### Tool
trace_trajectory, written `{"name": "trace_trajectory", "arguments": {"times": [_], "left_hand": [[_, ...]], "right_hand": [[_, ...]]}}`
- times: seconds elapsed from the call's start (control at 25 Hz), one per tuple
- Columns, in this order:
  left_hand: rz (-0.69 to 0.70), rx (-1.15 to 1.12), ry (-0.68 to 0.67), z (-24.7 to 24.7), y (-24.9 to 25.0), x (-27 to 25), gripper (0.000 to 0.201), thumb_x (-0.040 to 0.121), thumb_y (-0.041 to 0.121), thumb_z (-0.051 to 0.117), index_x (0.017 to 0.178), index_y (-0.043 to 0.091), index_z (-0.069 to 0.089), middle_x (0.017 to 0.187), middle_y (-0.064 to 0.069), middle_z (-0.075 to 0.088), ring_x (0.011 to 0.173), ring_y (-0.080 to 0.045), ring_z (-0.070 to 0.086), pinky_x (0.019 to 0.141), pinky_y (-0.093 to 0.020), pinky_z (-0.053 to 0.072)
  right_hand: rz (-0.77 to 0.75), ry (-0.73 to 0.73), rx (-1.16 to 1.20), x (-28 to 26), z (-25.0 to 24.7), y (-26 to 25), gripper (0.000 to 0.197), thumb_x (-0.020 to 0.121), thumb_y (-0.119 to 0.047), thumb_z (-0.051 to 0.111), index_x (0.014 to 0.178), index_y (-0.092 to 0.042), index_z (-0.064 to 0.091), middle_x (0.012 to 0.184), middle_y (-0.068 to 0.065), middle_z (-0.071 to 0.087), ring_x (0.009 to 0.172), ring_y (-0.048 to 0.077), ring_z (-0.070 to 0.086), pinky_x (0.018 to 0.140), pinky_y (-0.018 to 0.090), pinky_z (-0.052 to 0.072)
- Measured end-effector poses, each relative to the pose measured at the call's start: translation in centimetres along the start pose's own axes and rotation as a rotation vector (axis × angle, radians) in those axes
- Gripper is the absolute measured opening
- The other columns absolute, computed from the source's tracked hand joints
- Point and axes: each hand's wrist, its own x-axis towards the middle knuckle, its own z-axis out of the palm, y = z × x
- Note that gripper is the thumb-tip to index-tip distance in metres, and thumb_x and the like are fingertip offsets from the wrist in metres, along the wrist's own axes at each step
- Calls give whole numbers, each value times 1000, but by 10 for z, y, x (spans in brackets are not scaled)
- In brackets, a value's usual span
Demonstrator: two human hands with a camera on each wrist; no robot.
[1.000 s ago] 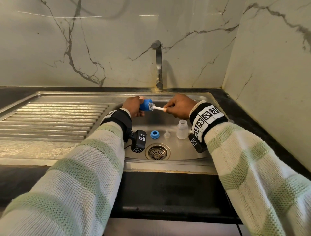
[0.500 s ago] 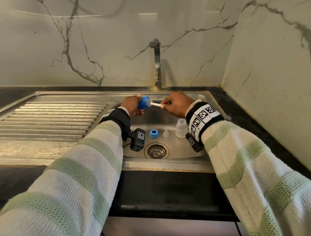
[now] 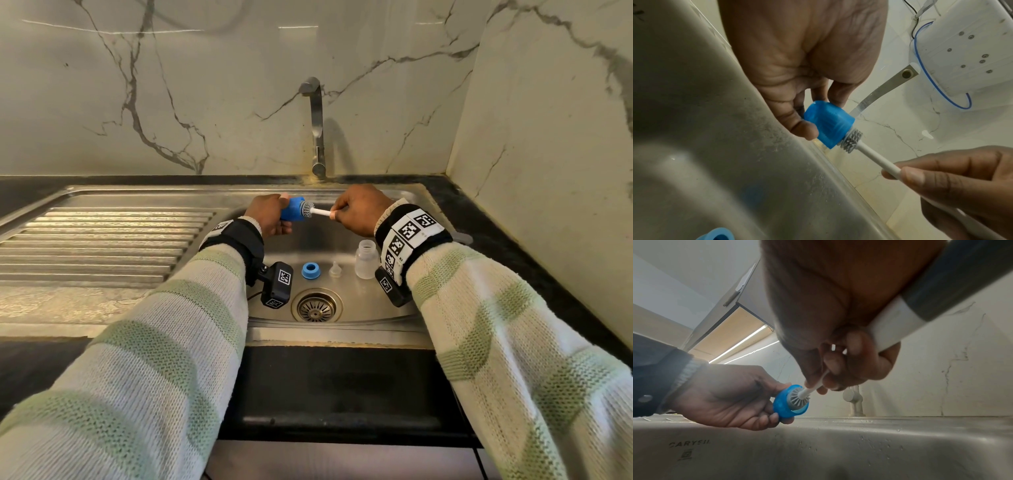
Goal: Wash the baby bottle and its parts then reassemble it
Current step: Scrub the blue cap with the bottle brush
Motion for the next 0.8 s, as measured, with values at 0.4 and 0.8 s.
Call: {"name": "trace_trajectory", "arguments": {"times": [0.4,0.8], "left_hand": [[-8,67,-32,0,-5,1,36,100,23,48,128,2,56,100,-23,60,60,-20,57,53,-30,54],[-25,38,4,0,-5,3,43,101,32,50,130,1,52,97,-22,61,62,-21,60,51,-29,53]], "right_hand": [[5,-96,45,-6,0,4,21,92,-23,65,109,-15,75,69,-13,61,62,4,54,54,17,39],[-33,-49,34,-3,1,0,23,93,-25,63,111,-16,75,98,1,74,76,10,59,67,22,42]]}}
